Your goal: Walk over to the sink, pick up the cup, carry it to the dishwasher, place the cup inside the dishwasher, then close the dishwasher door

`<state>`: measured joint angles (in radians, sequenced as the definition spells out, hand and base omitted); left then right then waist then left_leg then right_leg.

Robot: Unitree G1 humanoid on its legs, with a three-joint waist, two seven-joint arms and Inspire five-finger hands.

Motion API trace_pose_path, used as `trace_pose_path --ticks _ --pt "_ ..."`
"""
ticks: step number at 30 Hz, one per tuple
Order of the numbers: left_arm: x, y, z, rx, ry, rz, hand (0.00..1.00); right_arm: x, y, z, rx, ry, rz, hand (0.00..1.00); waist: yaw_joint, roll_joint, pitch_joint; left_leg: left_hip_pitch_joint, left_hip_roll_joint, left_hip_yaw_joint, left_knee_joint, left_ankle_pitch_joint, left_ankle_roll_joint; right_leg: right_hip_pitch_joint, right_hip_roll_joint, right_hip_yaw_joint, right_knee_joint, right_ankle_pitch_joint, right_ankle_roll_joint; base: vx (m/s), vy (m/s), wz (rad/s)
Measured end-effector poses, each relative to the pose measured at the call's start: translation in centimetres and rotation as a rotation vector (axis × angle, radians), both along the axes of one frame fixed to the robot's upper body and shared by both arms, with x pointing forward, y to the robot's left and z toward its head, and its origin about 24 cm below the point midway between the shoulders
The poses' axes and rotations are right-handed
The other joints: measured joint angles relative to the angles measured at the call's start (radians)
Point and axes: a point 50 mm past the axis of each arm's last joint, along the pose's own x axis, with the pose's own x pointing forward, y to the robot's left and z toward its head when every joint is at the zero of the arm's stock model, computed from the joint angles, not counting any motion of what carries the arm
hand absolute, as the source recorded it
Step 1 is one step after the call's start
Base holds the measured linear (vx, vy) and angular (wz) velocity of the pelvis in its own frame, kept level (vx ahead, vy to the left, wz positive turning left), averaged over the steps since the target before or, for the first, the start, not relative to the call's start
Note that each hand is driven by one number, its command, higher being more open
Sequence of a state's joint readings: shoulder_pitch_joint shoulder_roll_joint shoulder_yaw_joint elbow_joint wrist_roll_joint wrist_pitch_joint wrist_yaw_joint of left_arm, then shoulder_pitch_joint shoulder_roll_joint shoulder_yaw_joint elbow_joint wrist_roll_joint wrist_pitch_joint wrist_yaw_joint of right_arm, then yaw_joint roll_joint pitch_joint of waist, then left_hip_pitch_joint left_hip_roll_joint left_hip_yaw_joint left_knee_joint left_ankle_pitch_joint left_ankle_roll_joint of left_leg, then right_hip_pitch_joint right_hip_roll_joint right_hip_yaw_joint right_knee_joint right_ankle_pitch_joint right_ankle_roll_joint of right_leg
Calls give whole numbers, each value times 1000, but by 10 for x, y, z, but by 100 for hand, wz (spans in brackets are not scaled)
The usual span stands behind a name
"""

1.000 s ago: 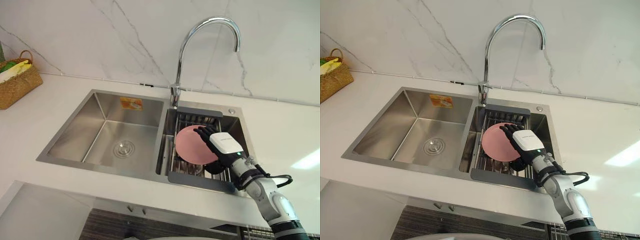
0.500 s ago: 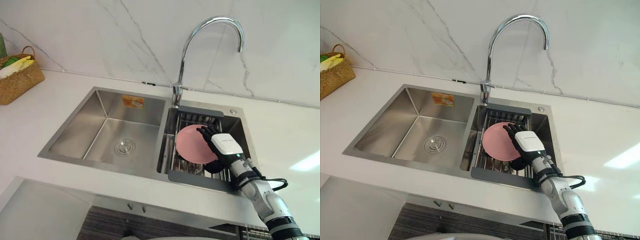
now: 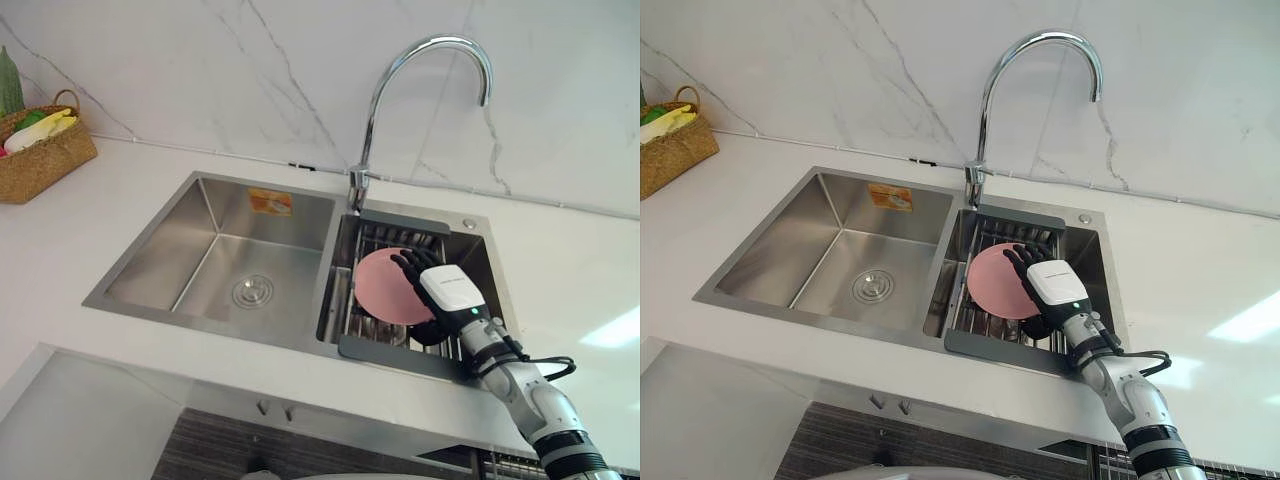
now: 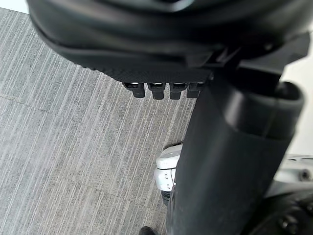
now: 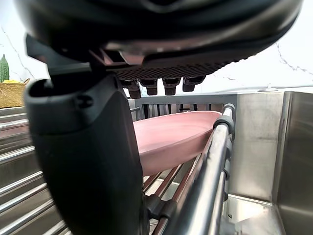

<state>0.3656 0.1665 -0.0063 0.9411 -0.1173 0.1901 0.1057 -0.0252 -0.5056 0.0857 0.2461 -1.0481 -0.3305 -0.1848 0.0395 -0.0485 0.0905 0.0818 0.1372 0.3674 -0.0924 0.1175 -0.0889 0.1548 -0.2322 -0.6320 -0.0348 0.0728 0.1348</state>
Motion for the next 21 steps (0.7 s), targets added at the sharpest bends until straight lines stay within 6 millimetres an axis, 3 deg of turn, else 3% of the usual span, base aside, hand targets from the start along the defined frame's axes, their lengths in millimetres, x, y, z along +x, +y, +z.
trace_pose_path --ticks 10,21 --pt "3 2 0 4 -7 -4 100 -2 5 4 -46 -29 49 100 -1 7 4 0 3 4 0 0 -1 -1 3 4 0 0 -1 0 0 0" --pt "4 0 0 -4 -2 -2 100 5 22 12 -148 104 90 100 3 17 4 1 3 4 0 0 -1 -1 3 5 0 1 -1 0 0 0"
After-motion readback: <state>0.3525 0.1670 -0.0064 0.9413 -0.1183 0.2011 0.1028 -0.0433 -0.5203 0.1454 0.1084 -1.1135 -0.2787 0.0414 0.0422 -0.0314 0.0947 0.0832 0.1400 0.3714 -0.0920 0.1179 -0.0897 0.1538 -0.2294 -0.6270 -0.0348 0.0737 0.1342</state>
